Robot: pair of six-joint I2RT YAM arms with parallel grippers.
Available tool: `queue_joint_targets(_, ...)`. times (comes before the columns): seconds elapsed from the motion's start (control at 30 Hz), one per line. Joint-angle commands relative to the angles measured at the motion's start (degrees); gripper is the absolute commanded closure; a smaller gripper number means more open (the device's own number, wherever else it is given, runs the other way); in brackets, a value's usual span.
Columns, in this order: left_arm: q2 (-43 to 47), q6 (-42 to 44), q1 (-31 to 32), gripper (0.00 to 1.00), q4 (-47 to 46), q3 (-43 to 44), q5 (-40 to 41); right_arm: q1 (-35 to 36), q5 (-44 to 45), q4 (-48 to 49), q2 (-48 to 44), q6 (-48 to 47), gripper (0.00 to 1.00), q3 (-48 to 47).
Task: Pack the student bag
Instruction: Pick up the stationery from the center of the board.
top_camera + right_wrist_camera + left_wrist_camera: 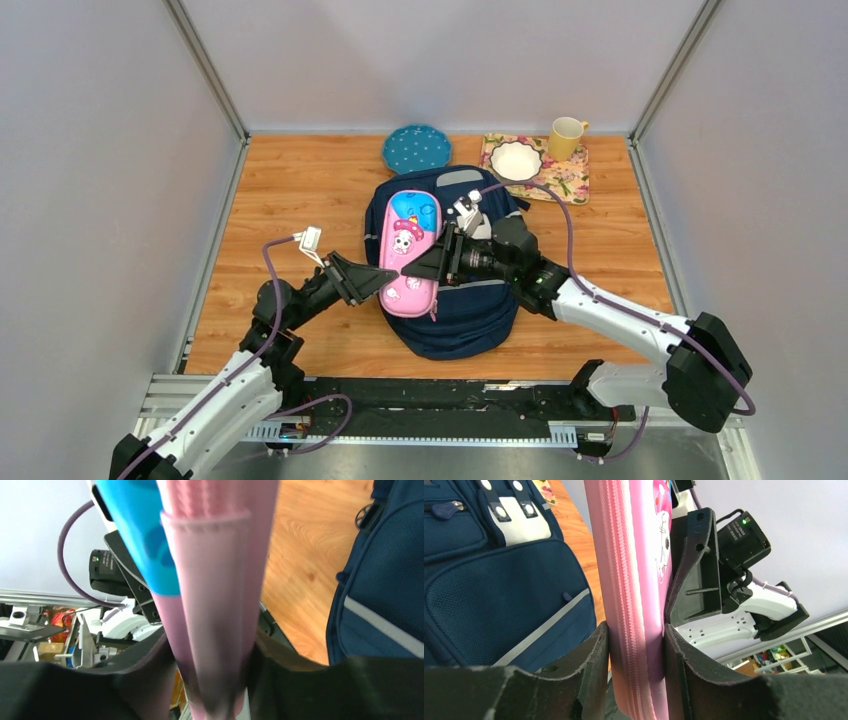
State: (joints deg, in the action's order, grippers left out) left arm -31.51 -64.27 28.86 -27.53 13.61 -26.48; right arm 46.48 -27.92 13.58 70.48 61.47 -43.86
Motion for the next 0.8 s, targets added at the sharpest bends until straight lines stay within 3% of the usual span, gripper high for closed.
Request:
queue_joint_targets(0.0, 1.88, 0.46, 0.32, 1.0, -5.53, -1.12, 4.5, 0.37, 3.12, 5.58, -3.05, 0.41, 0.59, 1.22)
queue_joint_targets(0.07, 3.46, 1.78, 0.32, 1.0, -3.24, -1.04, 6.08, 0.37, 4.19, 4.61, -4.47, -0.21, 0.63, 1.84)
queue_joint_targets(0.2, 4.35, 2.92, 0.32, 1.0, -1.12, -0.42, 6.97, 0.37, 3.41, 3.29, -6.32, -1.09, 0.47, 2.02)
queue_joint_targets(0.33, 3.03, 1.87, 0.41, 1.0, -3.58, -0.6, 5.83, 0.37, -0.37, 3.64, -4.83, -0.31, 0.45, 0.79)
queue_joint_targets(0.43, 1.89, 1.16, 0.49, 1.0, -5.78, -0.86, 5.21, 0.54, -2.48, 7.06, -3.77, 1.54, 0.48, 1.31)
queue_joint_targets(0.7, 1.18, 1.08, 1.11, 1.0, -6.84, -0.77, 4.6, 0.89, -3.37, 8.91, -2.19, 2.6, 0.44, 0.88)
queue_joint_targets(0.77, 1.27, 0.99, 1.11, 1.0, -6.92, -1.12, 4.59, 0.89, -3.45, 9.7, -2.18, 2.6, 0.56, 1.14)
